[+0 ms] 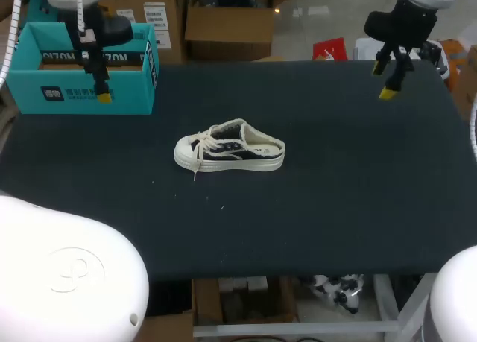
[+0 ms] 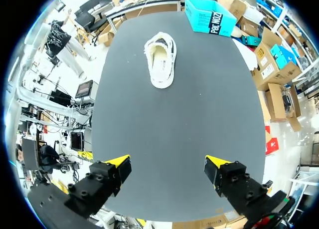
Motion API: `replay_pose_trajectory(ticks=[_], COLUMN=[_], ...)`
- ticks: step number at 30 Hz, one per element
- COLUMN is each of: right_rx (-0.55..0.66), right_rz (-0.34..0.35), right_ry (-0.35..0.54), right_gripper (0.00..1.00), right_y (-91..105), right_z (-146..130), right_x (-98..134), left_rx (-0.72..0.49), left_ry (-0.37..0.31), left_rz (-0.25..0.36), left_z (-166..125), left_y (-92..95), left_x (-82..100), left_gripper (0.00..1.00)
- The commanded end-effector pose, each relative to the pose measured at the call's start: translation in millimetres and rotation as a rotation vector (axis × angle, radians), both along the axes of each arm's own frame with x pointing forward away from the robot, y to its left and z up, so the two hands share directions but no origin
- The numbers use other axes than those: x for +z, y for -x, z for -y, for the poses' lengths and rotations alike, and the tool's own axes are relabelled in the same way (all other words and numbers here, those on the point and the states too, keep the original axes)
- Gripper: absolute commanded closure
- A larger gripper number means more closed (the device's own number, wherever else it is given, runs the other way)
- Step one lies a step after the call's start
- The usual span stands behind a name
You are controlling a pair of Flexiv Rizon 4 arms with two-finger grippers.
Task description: Open the shoe tongue, take the insole out of the shoe, put the insole back into the shoe, and pack the shoe into the shoebox
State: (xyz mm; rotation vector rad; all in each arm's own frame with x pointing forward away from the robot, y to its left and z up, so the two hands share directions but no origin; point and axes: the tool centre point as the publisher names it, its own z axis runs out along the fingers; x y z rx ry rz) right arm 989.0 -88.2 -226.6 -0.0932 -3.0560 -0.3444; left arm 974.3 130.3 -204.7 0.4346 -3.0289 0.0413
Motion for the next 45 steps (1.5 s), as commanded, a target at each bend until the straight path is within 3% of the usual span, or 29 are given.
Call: replay_pose_trajectory(ticks=[1, 3, 5, 7, 10, 29, 35, 45], right_rx=[-0.01, -0.024, -0.04, -0.053, -0.051, -0.051, -0.076, -0.167], right_rz=[0.015, 0.016, 0.009, -0.012, -0.067, -0.067, -0.076, -0.039], right_ry=[-0.074, -0.112, -0.149, -0.157, -0.172, -0.172, -0.199, -0.342], right_gripper=[0.0, 0.0, 0.0, 0.0, 0.0, 0.0, 0.0, 0.0], right_y=[8.5, 10.9, 13.4, 15.3, 17.5, 17.5, 19.7, 38.2], right_z=[-15, -27, -38, -51, -69, -69, -92, -123], right_x=[-19, -22, -26, -31, -37, -37, -58, -91], left_rx=[0.072, 0.117, 0.192, 0.214, 0.247, 0.247, 0.488, 0.717], left_ry=[0.018, 0.036, 0.003, 0.025, 0.002, 0.002, -0.081, -0.063], left_rz=[-0.016, -0.034, -0.047, -0.066, -0.081, -0.081, -0.074, -0.104], left_z=[10, 15, 21, 26, 33, 33, 69, 102], left_y=[4.0, 7.9, 11.9, 15.8, 19.0, 19.0, 28.0, 41.0], left_x=[-0.1, -0.6, -1.1, -0.2, 0.4, 0.4, -5.6, -13.0], left_gripper=[0.0, 0.0, 0.0, 0.0, 0.0, 0.0, 0.0, 0.0])
